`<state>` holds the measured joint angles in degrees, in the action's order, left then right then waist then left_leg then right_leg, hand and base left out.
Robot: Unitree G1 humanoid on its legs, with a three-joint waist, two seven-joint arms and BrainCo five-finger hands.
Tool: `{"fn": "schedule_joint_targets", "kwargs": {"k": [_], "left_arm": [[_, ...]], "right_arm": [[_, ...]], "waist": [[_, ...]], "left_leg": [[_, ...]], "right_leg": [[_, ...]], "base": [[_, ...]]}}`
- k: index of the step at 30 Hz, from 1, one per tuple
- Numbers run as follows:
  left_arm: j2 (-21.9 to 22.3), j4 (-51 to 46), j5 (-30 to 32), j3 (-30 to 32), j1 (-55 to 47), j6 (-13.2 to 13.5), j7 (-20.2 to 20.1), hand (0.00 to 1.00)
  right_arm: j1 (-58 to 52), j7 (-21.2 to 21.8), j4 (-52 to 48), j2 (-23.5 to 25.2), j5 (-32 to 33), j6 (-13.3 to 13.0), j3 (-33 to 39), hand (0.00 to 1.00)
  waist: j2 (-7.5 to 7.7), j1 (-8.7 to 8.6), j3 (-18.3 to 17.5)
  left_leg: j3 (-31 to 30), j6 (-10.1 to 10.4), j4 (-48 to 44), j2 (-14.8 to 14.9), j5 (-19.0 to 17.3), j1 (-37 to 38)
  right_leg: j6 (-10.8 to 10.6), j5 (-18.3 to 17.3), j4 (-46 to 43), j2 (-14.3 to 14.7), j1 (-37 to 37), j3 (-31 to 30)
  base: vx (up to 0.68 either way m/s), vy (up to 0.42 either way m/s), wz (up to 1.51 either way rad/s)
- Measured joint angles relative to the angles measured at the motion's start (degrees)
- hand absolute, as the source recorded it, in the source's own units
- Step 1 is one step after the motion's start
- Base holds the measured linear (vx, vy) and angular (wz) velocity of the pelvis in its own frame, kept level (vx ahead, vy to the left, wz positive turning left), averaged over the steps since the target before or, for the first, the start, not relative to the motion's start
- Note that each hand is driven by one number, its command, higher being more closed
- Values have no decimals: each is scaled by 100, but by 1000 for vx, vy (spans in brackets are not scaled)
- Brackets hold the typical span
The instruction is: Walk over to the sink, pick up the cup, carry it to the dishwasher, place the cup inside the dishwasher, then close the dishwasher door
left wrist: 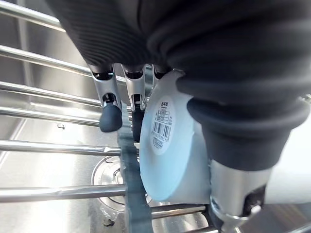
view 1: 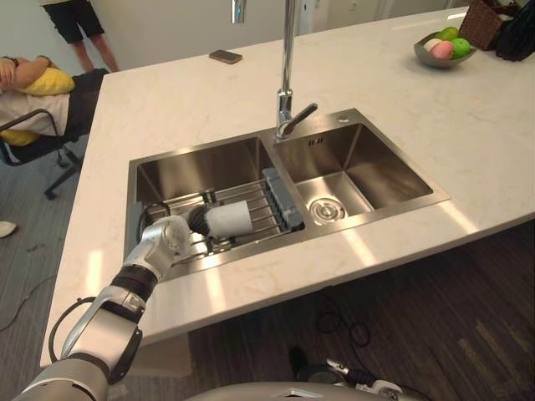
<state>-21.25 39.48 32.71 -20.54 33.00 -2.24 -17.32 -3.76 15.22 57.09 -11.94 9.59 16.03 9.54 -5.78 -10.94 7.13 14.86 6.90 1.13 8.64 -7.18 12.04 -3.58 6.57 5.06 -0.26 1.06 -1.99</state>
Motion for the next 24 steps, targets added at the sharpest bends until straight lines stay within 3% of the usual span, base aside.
{"fn": "schedule_joint_targets", "kwargs": {"k": [4,12,18,24], "left_arm": [[-5,-4,-95,-112,-11,234,178,100],[-8,-75,-517,-206,-131,341,564,100],[-32,-500,-1296,-128,-455,183,745,100],[-55,-973,-2227,399,-880,64,1107,100]], "right_arm": [[-5,66,8,-25,0,-27,-1,0],[-5,69,18,-18,-51,-172,0,0],[-12,71,24,7,-44,-237,12,0],[-27,70,39,11,-29,-262,37,0]], "waist": [[-44,-17,11],[-61,-13,13],[-43,2,29],[-33,105,35]], "left_leg": [[-45,1,7,1,-10,0],[-95,0,3,-5,-11,12],[-215,-9,-3,-3,-2,-5],[-301,-10,-3,2,0,-10]], "right_leg": [[8,-7,-1,-5,22,47],[-3,-32,-1,-32,79,122],[5,-55,-13,-49,121,240],[-1,-67,-40,-55,123,325]], "base": [[27,9,5],[9,4,4],[5,-3,9],[33,3,7]]}}
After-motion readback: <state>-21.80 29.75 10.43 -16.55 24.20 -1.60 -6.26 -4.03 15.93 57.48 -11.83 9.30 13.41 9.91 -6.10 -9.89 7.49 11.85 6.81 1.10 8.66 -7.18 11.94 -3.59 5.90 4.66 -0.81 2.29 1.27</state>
